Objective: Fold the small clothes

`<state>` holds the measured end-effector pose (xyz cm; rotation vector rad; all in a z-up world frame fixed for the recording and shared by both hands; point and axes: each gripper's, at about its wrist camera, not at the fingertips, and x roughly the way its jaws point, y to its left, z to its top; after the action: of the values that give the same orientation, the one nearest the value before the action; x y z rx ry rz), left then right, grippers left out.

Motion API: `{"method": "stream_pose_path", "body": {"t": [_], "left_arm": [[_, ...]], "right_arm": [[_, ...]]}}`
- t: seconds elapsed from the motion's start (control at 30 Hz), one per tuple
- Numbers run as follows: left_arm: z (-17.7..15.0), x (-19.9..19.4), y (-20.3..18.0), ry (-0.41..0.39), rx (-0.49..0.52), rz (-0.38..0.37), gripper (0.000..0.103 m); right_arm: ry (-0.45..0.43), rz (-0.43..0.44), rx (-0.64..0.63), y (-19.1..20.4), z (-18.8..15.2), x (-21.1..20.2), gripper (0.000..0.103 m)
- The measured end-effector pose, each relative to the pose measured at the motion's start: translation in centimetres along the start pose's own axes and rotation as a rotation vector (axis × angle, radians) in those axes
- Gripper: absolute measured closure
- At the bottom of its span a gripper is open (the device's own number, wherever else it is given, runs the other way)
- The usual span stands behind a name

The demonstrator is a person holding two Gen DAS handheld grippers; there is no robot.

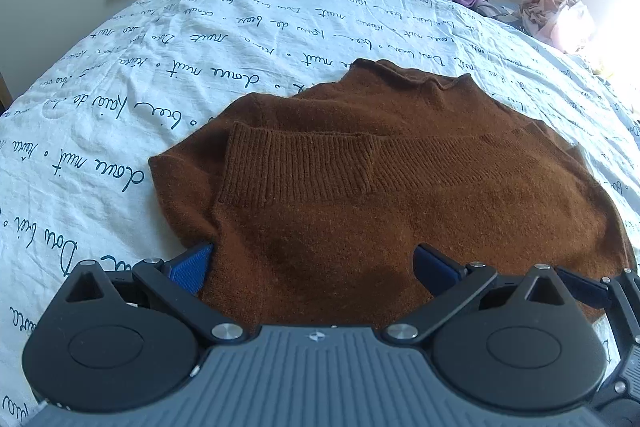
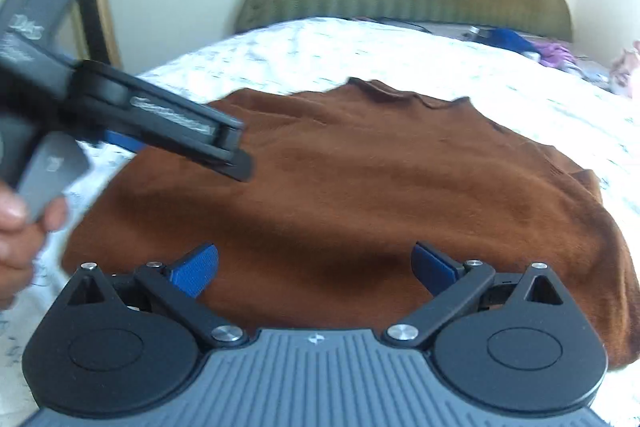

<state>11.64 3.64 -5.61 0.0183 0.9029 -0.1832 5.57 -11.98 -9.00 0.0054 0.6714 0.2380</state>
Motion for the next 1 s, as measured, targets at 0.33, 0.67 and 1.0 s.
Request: {"method": "stream_pose_path", "body": {"t": [0.33, 0.67, 1.0], "left_arm": [[-0.8, 0.3, 0.3, 0.012, 0.006, 0.006, 0.0], [-1.1, 1.0, 0.5, 0.021, 0.015, 0.006, 0.0], [0.3, 0.7, -1.3, -0.011, -0.003, -0.007, 0.0]], "right_arm": [[-0.051, -0.016, 0.15, -7.9, -1.8, -3.9, 0.0], [-0.01, -0.057, 0.192, -9.8, -3.3, -3.6, 0.0], [-0.1, -0.08, 0.101, -8.7, 0.8, -1.3, 0.0]]}}
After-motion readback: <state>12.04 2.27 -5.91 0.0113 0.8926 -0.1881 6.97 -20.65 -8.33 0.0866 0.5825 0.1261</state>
